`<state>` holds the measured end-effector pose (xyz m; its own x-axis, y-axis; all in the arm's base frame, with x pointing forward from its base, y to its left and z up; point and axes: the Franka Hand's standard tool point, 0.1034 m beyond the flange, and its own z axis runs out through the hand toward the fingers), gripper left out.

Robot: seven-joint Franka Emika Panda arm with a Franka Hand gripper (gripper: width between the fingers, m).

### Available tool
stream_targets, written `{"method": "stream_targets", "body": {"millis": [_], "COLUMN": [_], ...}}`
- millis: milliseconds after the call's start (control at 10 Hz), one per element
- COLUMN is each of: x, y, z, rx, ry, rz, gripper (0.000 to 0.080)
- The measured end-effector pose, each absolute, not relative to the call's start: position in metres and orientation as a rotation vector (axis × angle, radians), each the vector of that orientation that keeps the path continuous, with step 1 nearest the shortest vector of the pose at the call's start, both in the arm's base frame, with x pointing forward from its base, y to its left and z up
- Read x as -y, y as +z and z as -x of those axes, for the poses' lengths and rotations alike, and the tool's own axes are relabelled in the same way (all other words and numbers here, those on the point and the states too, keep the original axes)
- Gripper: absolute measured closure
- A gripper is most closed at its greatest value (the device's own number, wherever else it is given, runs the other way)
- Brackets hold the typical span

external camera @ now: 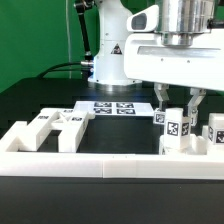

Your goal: Assemble chair

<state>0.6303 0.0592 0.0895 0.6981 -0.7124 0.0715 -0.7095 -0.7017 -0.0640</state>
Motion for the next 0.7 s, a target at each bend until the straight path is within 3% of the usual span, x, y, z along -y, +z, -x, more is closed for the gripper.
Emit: {"method": "stream_targets", "body": {"millis": [500,700], "x": [-0.0587,-0.0556], "y": [0.0895,0.089], "z": [-0.6308,-0.6298], "rx": [-1.371,-1.659], "ry": [-0.144,-0.118], "rz": [2.778,2.572], "gripper": [0.0509,0.0509]}}
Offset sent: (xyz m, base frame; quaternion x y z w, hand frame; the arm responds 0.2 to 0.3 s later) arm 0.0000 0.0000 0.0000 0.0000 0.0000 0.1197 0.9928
